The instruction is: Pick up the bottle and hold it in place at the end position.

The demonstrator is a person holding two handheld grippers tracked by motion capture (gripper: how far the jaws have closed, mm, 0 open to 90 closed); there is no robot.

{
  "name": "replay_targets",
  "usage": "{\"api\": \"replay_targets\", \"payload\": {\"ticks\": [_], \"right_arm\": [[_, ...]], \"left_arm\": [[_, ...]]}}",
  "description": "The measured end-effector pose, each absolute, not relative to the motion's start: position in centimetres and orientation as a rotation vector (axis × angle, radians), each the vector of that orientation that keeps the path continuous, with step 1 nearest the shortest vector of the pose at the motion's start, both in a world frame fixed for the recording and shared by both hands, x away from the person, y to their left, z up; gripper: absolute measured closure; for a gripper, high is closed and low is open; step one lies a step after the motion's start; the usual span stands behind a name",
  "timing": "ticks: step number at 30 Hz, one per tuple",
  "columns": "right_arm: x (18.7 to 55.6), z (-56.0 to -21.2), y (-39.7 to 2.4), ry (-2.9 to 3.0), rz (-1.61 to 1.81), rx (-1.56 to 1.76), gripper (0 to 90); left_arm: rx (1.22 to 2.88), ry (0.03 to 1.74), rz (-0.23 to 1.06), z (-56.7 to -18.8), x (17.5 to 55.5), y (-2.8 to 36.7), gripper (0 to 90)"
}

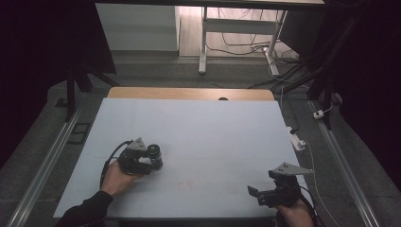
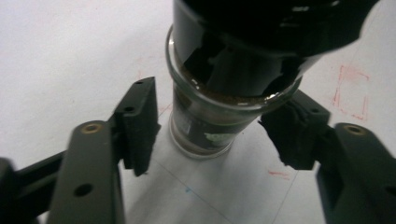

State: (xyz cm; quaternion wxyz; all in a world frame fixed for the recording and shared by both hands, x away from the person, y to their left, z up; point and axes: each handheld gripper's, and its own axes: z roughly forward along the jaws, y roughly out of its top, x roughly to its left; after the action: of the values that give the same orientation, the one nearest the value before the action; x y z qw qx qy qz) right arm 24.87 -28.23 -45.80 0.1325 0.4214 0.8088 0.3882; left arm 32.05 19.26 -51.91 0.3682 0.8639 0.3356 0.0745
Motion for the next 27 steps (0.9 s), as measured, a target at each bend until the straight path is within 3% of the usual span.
{"api": "replay_targets", "payload": {"ticks": [3,7,27], "right_arm": [[24.9,-45.8,-28.2,2.349,1.123,1.222,0.0],[24.9,-45.8,-28.2,2.349,1.124,1.220,0.0],[24.9,-45.8,-28.2,2.351,1.120,1.218,0.0]], "left_arm": [[2.222,0.851,0.192,-51.9,32.1,19.2,49.8],[2.239,0.832,0.222,-51.7,32.0,19.1,52.9],[2.218,0.865,0.236,-50.2,32.2,18.5,53.9]]}}
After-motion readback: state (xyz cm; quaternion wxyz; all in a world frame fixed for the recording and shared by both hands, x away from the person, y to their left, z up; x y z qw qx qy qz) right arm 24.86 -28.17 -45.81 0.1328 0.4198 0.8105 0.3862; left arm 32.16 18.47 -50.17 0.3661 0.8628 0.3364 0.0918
